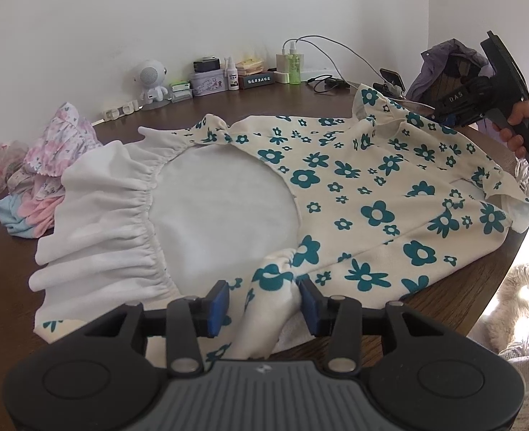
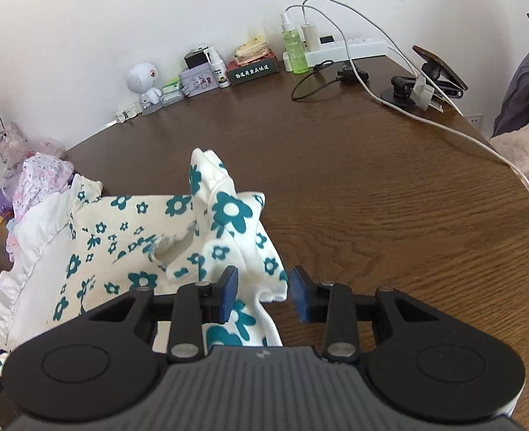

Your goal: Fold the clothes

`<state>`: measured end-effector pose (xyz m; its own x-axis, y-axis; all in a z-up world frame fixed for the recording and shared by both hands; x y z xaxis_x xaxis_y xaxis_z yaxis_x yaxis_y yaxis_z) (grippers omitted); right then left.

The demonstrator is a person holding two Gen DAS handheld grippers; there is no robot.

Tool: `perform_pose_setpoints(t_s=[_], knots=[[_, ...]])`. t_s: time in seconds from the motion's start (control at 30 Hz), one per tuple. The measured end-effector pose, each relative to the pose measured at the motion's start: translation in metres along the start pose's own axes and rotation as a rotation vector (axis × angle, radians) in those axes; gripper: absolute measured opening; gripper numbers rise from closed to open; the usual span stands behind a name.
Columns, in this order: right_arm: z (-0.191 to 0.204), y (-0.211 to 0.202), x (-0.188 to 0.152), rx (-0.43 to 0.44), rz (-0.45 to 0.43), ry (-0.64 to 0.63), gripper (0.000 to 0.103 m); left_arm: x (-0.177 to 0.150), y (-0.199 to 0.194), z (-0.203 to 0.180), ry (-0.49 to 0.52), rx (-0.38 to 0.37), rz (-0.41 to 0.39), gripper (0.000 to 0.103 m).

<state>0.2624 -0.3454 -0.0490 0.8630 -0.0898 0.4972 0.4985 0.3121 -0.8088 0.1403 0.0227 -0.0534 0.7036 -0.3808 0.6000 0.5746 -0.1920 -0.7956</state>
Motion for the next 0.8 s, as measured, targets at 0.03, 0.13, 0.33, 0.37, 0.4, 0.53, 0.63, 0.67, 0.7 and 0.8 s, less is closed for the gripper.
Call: perform_pose_setpoints(t_s=[0.03, 0.13, 0.33, 0.37, 0.4, 0.53, 0.63, 0.67, 0.7, 0.8], knots=[[-0.001, 0.002, -0.004, 0.005, 0.012, 0.001, 0.030, 0.000, 0.001, 0.002, 0.001, -0.002, 0.000, 0.042], [0.002, 0.003, -0.009, -0.022, 0.005, -0.026, 0.029, 0.000, 0.002, 0.002, 0.002, -0.006, 0.000, 0.042], [0.002, -0.002, -0.005, -0.171, -0.017, -0.097, 0.002, -0.002, 0.001, 0.004, -0.022, -0.013, -0.013, 0.042], [0.000, -0.006, -0.004, -0.200, -0.030, -0.101, 0.002, -0.003, 0.001, 0.005, -0.028, -0.015, -0.016, 0.042], [-0.008, -0.010, -0.001, -0.201, -0.045, -0.078, 0.002, -0.004, 0.001, 0.005, -0.030, -0.016, -0.019, 0.042], [-0.039, -0.016, 0.005, -0.251, -0.055, -0.010, 0.002, -0.003, 0.001, 0.005, -0.031, -0.016, -0.021, 0.043], [-0.047, -0.012, 0.001, -0.258, -0.031, 0.002, 0.002, -0.003, 0.001, 0.006, -0.034, -0.015, -0.024, 0.043], [-0.048, -0.013, 0.000, -0.242, -0.033, 0.015, 0.003, -0.004, 0.001, 0.006, -0.038, -0.014, -0.026, 0.043], [-0.049, -0.013, -0.001, -0.226, -0.035, 0.027, 0.006, -0.004, 0.001, 0.006, -0.040, -0.013, -0.025, 0.044], [-0.042, -0.028, 0.000, -0.204, -0.086, 0.042, 0.021, -0.003, -0.003, 0.008, -0.041, -0.011, -0.013, 0.050]])
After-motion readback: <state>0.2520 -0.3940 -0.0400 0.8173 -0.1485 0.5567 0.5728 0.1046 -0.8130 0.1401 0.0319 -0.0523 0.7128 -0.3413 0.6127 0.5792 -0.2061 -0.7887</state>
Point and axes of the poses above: each gripper's, at about its wrist camera, not at the fingertips, and y roughly the way its jaws point, z to its left, x to its top, the point moved 6 cm from there along y, roughly the way its jaws point, and after that the axes turned 11 degrees about z, right-handed, at the moved point
